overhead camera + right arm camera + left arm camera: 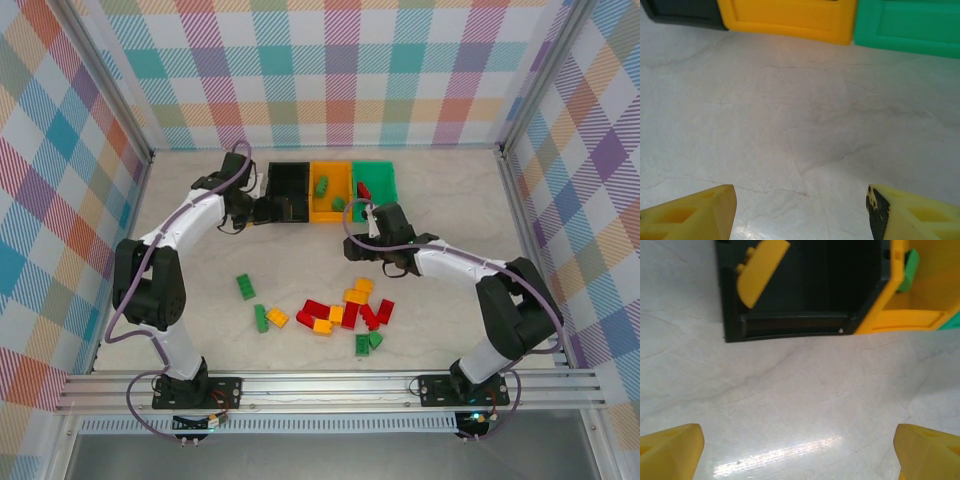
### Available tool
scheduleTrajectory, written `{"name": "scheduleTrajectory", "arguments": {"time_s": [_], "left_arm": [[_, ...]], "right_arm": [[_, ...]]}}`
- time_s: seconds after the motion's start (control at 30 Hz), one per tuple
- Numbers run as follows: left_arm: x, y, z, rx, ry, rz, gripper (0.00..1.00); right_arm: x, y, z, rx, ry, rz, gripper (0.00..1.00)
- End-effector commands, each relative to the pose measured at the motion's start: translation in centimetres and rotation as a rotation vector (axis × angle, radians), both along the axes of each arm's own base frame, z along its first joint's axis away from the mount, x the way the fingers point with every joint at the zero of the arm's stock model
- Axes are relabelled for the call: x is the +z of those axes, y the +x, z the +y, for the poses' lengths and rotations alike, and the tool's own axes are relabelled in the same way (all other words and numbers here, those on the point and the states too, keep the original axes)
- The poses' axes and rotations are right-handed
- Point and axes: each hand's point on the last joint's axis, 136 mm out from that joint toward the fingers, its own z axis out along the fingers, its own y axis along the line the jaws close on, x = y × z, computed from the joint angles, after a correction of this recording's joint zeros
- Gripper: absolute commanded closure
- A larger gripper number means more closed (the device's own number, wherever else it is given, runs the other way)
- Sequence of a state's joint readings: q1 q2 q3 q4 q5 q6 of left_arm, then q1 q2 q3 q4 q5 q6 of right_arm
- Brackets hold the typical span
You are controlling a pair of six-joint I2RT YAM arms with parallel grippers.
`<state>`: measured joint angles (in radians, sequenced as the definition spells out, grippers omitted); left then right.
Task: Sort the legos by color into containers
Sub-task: Pick up the lego from the center of the table.
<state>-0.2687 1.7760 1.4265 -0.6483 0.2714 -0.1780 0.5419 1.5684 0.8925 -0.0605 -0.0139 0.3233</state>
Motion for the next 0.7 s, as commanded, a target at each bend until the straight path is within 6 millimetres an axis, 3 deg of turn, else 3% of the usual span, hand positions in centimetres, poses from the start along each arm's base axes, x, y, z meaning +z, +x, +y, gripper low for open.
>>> {"name": "scheduleTrajectory", "arguments": {"time_s": [0.0,0.2,0.43,0.67], "left_arm": [[-0.9,-1.4,-3.2,-0.122,0.029,0.006,0.06],[-2.9,-4.4,-8.4,-0.283,0.151,0.046,0.08],[-3.1,-7.6,-14.6,-0.318,0.119,0.062,0.09],[-5.9,-11.4,-20.1,-0.323,0.081,0.080,0.10]], "right_arm": [[1.5,0.7,-1.6,-0.088,0.048,-0.023,0.29],[1.0,1.6,-4.9,-0.209,0.146,0.046,0.29],[1.2,2.0,-6.1,-0.267,0.196,0.052,0.29],[0.7,2.2,-7.5,-0.318,0.223,0.064,0.29]]}}
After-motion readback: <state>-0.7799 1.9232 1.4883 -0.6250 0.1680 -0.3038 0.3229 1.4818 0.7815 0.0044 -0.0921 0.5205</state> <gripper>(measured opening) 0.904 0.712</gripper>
